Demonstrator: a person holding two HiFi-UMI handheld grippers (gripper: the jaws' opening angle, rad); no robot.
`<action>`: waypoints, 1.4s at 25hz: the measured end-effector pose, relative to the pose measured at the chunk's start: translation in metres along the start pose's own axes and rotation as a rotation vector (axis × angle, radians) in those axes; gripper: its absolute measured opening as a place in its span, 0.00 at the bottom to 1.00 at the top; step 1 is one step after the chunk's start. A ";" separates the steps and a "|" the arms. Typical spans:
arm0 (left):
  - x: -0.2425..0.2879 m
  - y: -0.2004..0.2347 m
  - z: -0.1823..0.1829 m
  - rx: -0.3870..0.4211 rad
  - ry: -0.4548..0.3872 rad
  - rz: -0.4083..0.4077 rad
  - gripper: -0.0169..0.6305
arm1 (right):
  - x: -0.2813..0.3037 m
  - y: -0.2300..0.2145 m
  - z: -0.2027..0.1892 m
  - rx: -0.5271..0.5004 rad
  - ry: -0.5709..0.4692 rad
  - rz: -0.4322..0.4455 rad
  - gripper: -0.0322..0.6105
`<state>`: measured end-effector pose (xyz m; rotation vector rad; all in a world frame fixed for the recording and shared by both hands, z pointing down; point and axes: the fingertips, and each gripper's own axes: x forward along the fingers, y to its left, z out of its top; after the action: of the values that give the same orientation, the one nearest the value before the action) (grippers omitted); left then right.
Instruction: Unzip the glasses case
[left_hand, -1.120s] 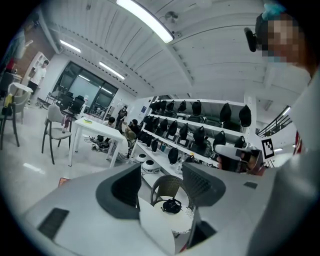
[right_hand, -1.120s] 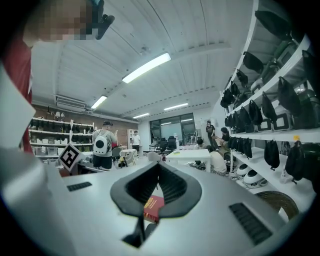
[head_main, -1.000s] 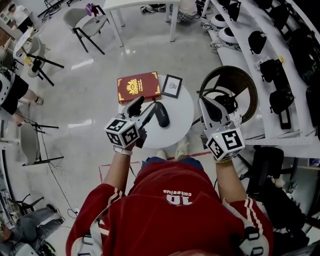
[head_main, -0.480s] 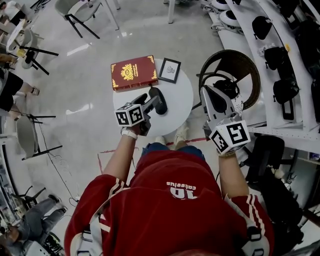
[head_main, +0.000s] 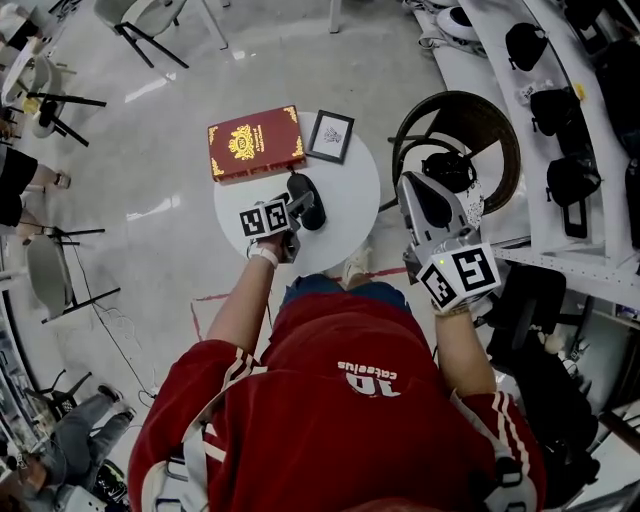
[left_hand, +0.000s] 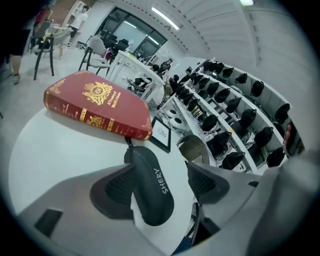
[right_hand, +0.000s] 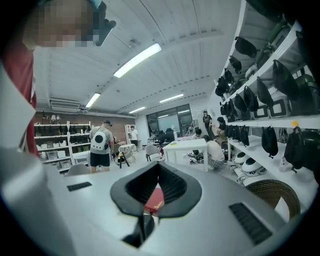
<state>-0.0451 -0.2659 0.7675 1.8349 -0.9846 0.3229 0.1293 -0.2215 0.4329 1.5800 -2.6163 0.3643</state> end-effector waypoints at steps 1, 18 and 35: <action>0.005 0.006 -0.003 -0.015 0.012 0.010 0.52 | 0.002 -0.004 -0.001 0.004 0.003 -0.001 0.07; 0.057 0.030 -0.030 -0.066 0.130 0.150 0.59 | 0.017 -0.045 -0.015 0.056 0.051 -0.007 0.07; 0.073 0.012 -0.039 -0.084 0.242 0.155 0.51 | 0.026 -0.062 -0.021 0.112 0.062 0.000 0.07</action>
<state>0.0004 -0.2697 0.8381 1.6045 -0.9572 0.5759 0.1699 -0.2660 0.4683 1.5732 -2.5916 0.5594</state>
